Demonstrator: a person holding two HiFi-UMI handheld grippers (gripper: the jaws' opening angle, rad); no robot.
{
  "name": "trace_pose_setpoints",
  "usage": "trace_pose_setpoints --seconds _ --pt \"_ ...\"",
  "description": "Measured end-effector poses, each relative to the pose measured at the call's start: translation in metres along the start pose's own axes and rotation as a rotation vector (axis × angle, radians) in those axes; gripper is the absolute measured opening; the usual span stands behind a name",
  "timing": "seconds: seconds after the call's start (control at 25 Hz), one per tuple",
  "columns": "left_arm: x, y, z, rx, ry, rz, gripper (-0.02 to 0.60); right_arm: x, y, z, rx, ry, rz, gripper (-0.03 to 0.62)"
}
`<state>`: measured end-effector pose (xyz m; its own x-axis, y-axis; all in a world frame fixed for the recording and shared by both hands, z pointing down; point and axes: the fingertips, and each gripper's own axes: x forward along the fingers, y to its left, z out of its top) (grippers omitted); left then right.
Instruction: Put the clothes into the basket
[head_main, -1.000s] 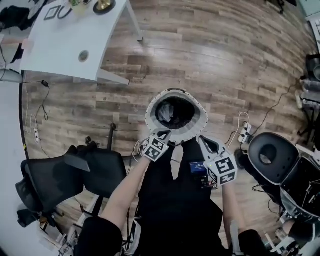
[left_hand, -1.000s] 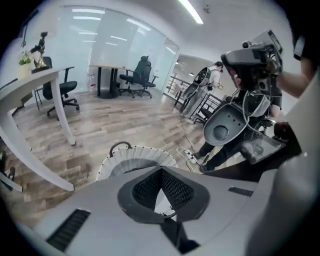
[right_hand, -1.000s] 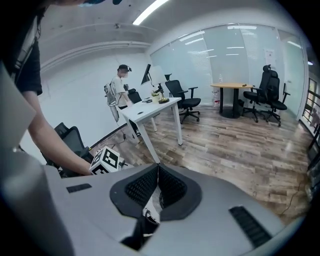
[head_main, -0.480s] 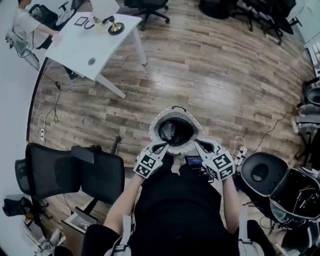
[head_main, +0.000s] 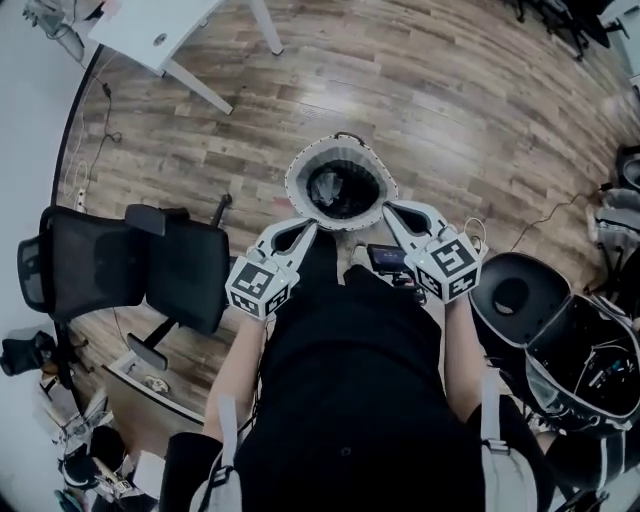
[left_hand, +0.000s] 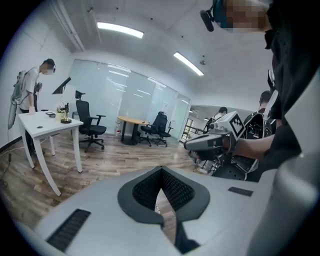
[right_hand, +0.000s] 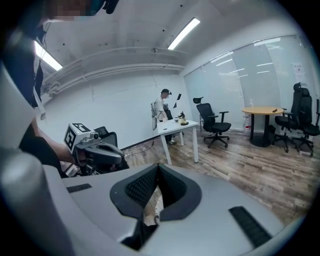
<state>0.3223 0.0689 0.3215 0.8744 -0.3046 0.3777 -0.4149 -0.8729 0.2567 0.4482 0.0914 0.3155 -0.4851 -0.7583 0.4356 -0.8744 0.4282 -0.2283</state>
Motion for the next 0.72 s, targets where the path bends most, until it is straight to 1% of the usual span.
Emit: trace_pose_setpoints --seconds 0.08,0.16,0.32,0.52,0.72 --pt "-0.014 -0.014 0.003 0.007 -0.029 0.032 0.012 -0.004 0.011 -0.009 -0.01 0.002 0.044 0.017" --pt "-0.027 -0.025 0.005 0.005 -0.057 0.054 0.012 -0.006 0.019 -0.016 -0.018 0.0 0.069 0.015" --pt "-0.047 -0.043 -0.001 -0.001 -0.077 0.084 0.012 -0.016 0.037 -0.014 0.018 -0.038 0.107 0.015" --pt "-0.05 -0.059 -0.006 -0.006 -0.074 0.065 0.012 -0.025 0.046 -0.011 0.009 -0.056 0.106 0.017" --pt "-0.044 -0.071 -0.005 0.012 -0.058 0.036 0.012 -0.035 0.049 -0.008 -0.011 -0.073 0.102 0.016"
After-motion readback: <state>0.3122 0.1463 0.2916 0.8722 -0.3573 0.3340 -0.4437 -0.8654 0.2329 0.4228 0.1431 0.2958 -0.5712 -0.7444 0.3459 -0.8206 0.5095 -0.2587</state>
